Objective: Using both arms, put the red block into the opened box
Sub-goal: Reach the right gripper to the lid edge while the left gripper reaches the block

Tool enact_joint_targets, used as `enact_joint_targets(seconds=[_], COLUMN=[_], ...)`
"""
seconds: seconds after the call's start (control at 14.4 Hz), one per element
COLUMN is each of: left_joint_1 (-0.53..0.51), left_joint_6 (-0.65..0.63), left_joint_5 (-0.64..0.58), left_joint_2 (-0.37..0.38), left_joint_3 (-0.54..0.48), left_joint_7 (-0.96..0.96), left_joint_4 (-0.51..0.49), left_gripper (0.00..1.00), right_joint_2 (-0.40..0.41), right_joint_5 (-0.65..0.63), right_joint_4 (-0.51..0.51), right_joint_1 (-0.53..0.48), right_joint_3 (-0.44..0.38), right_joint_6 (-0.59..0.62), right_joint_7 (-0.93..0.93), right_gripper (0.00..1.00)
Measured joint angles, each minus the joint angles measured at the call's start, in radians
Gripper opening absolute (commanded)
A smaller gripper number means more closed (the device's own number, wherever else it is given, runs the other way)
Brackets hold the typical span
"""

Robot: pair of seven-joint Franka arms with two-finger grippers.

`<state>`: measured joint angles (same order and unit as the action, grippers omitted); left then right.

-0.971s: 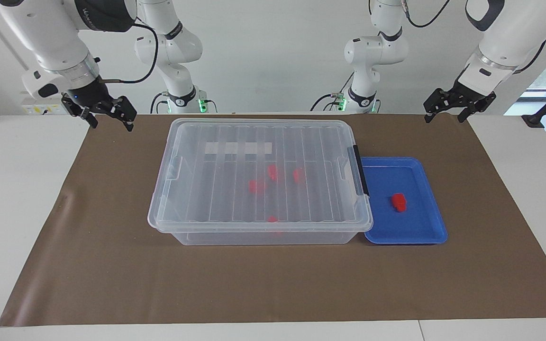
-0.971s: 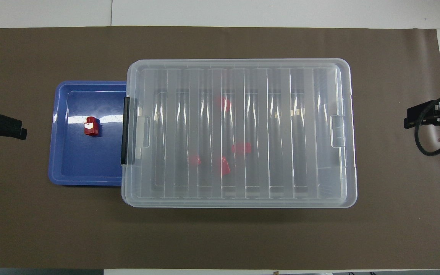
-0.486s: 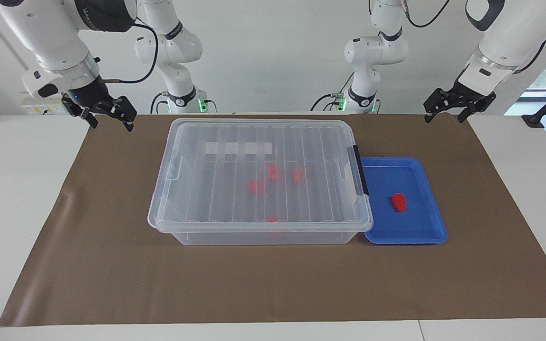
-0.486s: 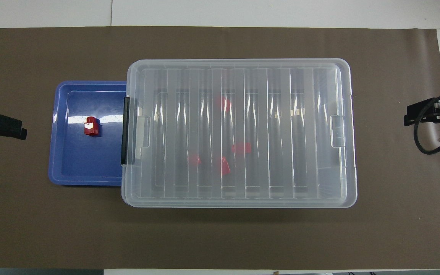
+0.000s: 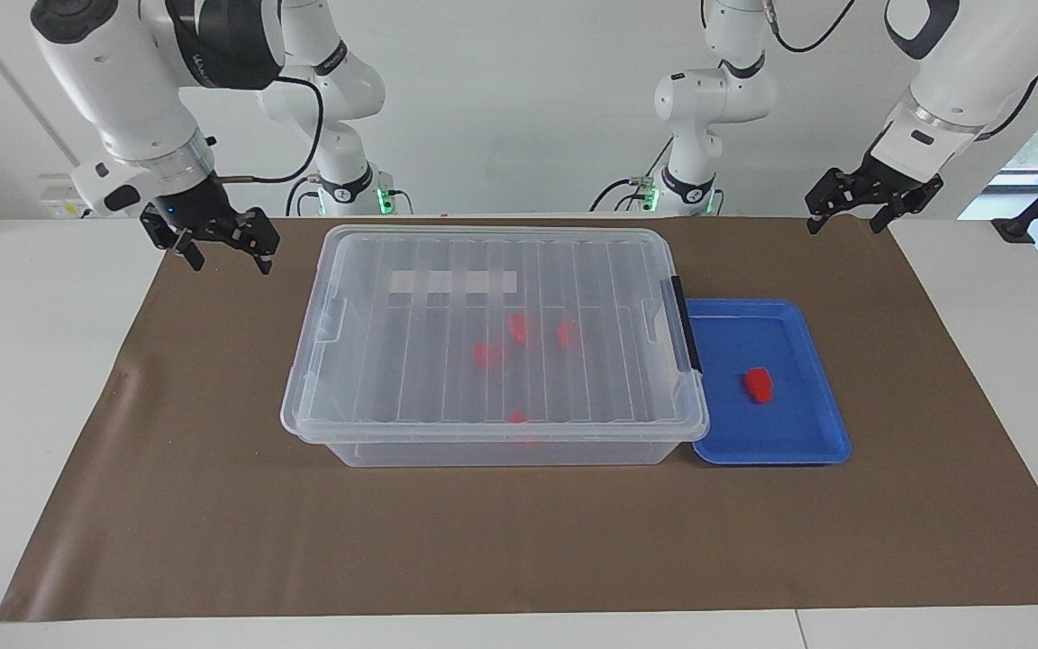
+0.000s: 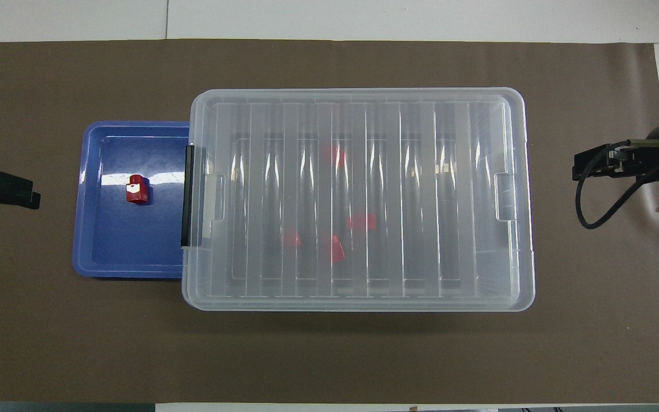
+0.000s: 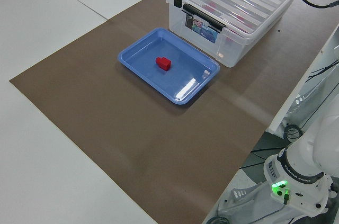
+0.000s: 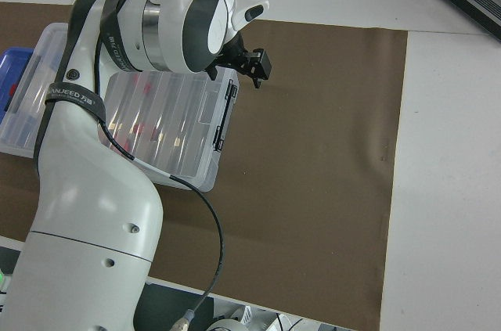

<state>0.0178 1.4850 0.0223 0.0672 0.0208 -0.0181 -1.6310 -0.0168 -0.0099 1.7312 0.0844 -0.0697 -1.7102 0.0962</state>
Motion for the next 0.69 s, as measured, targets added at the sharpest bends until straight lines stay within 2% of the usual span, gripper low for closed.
enact_joint_targets(seconds=[0.28,0.69], left_joint_1=[0.0,0.0], left_joint_6=[0.0,0.0], left_joint_5=[0.0,0.0], left_joint_2=[0.0,0.0], left_joint_3=[0.0,0.0], left_joint_7=[0.0,0.0], left_joint_4=[0.0,0.0], left_gripper=[1.0,1.0], right_joint_2=[0.041,0.051], right_joint_5=[0.0,0.0], right_joint_4=[0.082,0.173], right_joint_1=[0.0,0.0], right_joint_3=[0.048,0.051], right_joint_6=[-0.116,-0.178], right_joint_7=[0.038,0.038], right_gripper=[1.0,1.0])
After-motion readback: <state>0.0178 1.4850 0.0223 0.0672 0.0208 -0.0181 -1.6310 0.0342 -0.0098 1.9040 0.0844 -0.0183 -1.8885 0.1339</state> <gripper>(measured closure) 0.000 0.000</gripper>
